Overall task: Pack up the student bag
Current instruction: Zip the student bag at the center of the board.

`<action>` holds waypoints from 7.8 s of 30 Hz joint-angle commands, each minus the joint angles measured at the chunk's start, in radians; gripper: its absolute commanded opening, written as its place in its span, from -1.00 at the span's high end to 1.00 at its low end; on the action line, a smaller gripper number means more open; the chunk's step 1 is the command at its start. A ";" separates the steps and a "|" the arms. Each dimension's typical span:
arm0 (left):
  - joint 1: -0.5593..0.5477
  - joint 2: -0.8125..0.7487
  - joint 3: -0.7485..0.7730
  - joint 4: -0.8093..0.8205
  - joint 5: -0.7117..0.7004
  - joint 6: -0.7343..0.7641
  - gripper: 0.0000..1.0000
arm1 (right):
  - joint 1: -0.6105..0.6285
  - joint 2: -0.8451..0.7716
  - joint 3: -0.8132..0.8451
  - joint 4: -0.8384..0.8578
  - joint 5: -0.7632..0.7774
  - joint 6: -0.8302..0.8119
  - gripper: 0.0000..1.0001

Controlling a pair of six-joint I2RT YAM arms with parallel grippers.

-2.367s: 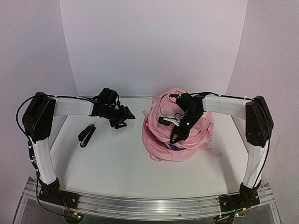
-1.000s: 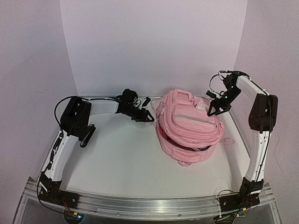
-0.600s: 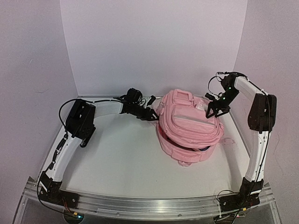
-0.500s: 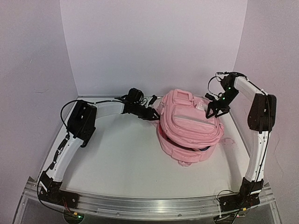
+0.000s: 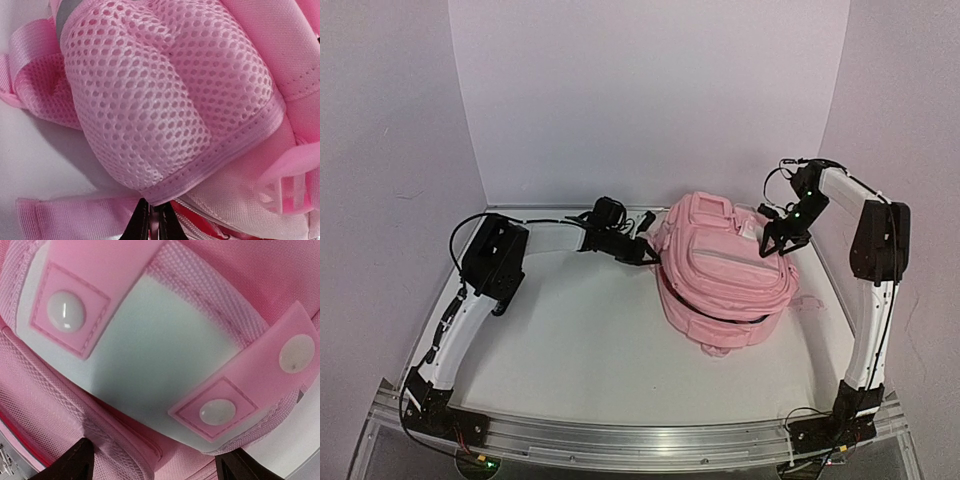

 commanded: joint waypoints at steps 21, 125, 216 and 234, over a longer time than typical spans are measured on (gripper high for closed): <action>-0.163 -0.434 -0.592 0.053 -0.188 0.059 1.00 | -0.013 -0.011 -0.084 0.041 0.044 0.088 -0.41; -0.261 -0.927 -0.989 -0.120 -0.603 -0.183 1.00 | 0.217 0.275 0.251 0.512 0.449 0.199 -0.24; -0.372 -0.902 -0.952 -0.148 -0.720 0.043 1.00 | 0.589 0.341 0.361 0.241 -0.112 -0.175 -0.22; -0.371 -0.912 -0.920 -0.222 -0.707 0.019 1.00 | 0.430 0.361 0.509 0.424 0.147 -0.030 1.00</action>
